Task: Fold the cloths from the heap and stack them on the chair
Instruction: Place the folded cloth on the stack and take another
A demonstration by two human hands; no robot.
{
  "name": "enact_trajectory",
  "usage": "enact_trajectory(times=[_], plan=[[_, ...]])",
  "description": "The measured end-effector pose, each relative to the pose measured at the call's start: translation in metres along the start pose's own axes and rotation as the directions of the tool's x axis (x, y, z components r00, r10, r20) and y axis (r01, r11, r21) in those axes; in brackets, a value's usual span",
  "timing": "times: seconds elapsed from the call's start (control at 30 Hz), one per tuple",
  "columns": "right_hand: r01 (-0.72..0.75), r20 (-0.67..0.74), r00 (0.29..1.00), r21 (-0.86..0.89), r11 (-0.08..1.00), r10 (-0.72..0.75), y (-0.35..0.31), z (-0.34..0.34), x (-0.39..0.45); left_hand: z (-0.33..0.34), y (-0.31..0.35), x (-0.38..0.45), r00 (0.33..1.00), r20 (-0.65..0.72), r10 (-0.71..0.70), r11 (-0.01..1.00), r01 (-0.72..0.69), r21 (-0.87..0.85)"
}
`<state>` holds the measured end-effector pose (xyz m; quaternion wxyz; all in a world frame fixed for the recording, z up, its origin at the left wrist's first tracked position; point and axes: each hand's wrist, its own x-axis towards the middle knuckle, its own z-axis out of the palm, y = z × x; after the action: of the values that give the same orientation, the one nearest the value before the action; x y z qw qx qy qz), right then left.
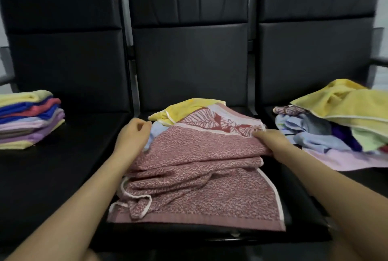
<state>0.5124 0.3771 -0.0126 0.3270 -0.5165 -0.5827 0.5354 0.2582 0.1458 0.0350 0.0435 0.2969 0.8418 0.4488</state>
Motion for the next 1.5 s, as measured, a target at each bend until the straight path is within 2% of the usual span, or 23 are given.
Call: enact_trajectory(times=[0.07, 0.13, 0.2, 0.3, 0.4, 0.43, 0.5, 0.53, 0.57, 0.6, 0.63, 0.7, 0.73, 0.8, 0.93, 1.03, 1.1, 1.17, 1.27, 1.37, 1.5], plan=[[0.064, 0.016, 0.998, -0.1, 0.993, -0.063, 0.0, -0.003, -0.003, 0.017, 0.019, 0.009, 0.999, -0.009, 0.046, 0.997, -0.046, -0.057], [0.062, 0.041, 0.998, -0.15, 0.987, -0.057, 0.004, -0.003, -0.001, 0.041, 0.038, 0.019, 0.998, 0.05, 0.049, 0.993, -0.043, -0.108], [0.047, 0.074, 0.996, -0.096, 0.994, -0.04, 0.007, -0.001, 0.004, 0.063, 0.055, 0.03, 0.985, 0.162, 0.05, 0.999, -0.047, -0.019], [0.012, 0.106, 0.994, 0.078, 0.997, -0.02, 0.005, 0.002, 0.014, 0.087, 0.069, 0.051, 0.948, 0.318, -0.006, 0.99, -0.039, 0.134], [0.022, 0.131, 0.99, 0.169, 0.985, -0.045, 0.003, 0.003, 0.027, 0.102, 0.072, 0.064, 0.924, 0.381, 0.022, 0.98, -0.096, 0.176], [0.056, 0.116, 0.99, 0.16, 0.986, -0.075, 0.0, 0.003, 0.029, 0.102, 0.074, 0.064, 0.932, 0.356, 0.073, 0.978, -0.137, 0.159], [0.14, 0.089, 0.984, 0.166, 0.976, -0.156, -0.007, 0.004, 0.031, 0.095, 0.077, 0.061, 0.943, 0.181, 0.28, 0.934, -0.311, 0.175], [0.165, 0.095, 0.978, 0.2, 0.966, -0.187, -0.012, 0.004, 0.033, 0.088, 0.08, 0.057, 0.907, 0.062, 0.417, 0.882, -0.42, 0.214], [0.155, 0.118, 0.974, 0.263, 0.952, -0.192, -0.016, 0.006, 0.032, 0.081, 0.078, 0.051, 0.841, -0.022, 0.541, 0.817, -0.519, 0.253], [0.114, 0.147, 0.974, 0.342, 0.933, -0.173, -0.021, 0.007, 0.035, 0.074, 0.078, 0.047, 0.771, -0.049, 0.635, 0.753, -0.604, 0.261], [0.036, 0.194, 0.973, 0.416, 0.909, -0.127, -0.022, 0.01, 0.033, 0.071, 0.072, 0.04, 0.744, 0.011, 0.668, 0.722, -0.651, 0.234], [-0.065, 0.254, 0.966, 0.441, 0.895, -0.054, -0.023, 0.012, 0.033, 0.074, 0.059, 0.03, 0.759, 0.259, 0.597, 0.76, -0.639, 0.121], [-0.08, 0.27, 0.962, 0.398, 0.914, -0.033, -0.02, 0.012, 0.034, 0.078, 0.05, 0.026, 0.78, 0.395, 0.486, 0.822, -0.562, 0.098], [-0.104, 0.29, 0.957, 0.291, 0.951, 0.016, -0.011, 0.009, 0.031, 0.087, 0.037, 0.021, 0.808, 0.518, 0.281, 0.907, -0.4, 0.132], [-0.153, 0.295, 0.952, 0.216, 0.964, 0.085, 0.0, -0.001, 0.034, 0.098, 0.034, 0.031, 0.896, 0.371, 0.243, 0.922, -0.332, 0.199], [-0.121, 0.294, 0.954, 0.206, 0.971, 0.056, -0.001, -0.005, 0.033, 0.101, 0.037, 0.041, 0.897, 0.429, 0.11, 0.921, -0.255, 0.295], [-0.102, 0.299, 0.953, 0.208, 0.973, 0.036, -0.001, -0.005, 0.03, 0.099, 0.037, 0.042, 0.876, 0.472, 0.103, 0.948, -0.23, 0.219], [-0.085, 0.271, 0.962, 0.246, 0.966, 0.016, -0.002, -0.006, 0.032, 0.091, 0.037, 0.042, 0.862, 0.483, 0.154, 0.963, -0.241, 0.124], [-0.016, 0.198, 0.979, 0.326, 0.945, -0.051, -0.011, -0.004, 0.04, 0.07, 0.032, 0.055, 0.882, 0.45, 0.138, 0.986, -0.164, 0.019], [0.078, 0.125, 0.983, 0.367, 0.927, -0.132, -0.039, 0.006, 0.052, 0.042, 0.037, 0.082, 0.944, 0.317, 0.09, 0.995, -0.073, -0.064], [0.257, 0.017, 0.961, 0.315, 0.914, -0.276, -0.087, 0.027, 0.071, 0.015, 0.058, 0.137, 0.988, 0.068, 0.139, 0.989, -0.135, -0.055]])
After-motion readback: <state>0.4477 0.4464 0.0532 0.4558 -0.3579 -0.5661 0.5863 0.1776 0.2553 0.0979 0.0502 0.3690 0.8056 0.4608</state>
